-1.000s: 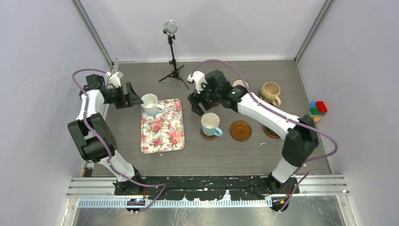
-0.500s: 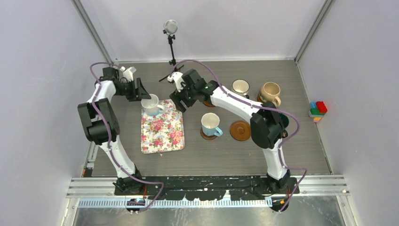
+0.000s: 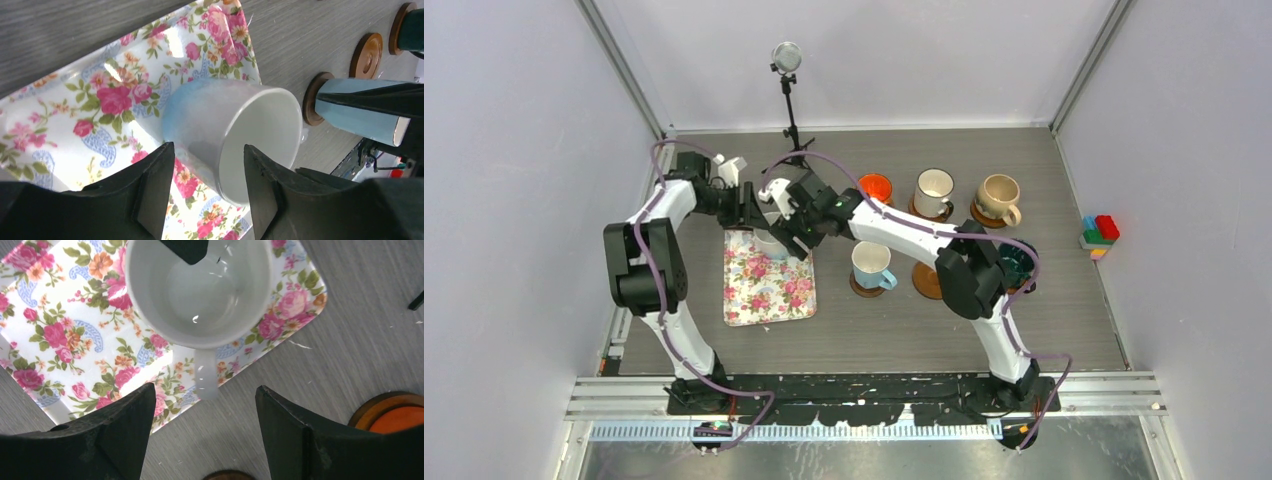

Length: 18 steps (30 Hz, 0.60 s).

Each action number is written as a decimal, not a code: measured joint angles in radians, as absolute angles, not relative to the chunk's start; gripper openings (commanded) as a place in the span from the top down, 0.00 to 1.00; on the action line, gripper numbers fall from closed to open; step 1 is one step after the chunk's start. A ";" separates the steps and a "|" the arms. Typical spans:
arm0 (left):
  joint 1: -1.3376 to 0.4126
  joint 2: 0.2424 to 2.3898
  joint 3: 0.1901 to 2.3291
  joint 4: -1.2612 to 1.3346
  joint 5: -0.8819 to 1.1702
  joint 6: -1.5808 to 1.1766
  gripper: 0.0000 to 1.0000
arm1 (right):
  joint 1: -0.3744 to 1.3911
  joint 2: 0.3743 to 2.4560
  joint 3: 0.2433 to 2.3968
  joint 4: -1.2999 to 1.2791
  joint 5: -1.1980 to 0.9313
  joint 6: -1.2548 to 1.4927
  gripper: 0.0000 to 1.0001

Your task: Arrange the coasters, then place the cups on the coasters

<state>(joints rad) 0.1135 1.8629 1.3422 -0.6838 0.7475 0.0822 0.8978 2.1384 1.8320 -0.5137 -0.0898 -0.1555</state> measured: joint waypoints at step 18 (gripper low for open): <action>0.315 1.729 1.320 -0.719 0.719 0.059 0.16 | 0.955 2.344 2.101 -0.741 0.039 -0.210 0.40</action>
<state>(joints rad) 0.3145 1.7287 1.3201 -0.7193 0.7185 0.0593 0.9554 2.3440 2.1014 -0.7406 0.0395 -0.2104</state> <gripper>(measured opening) 0.840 0.649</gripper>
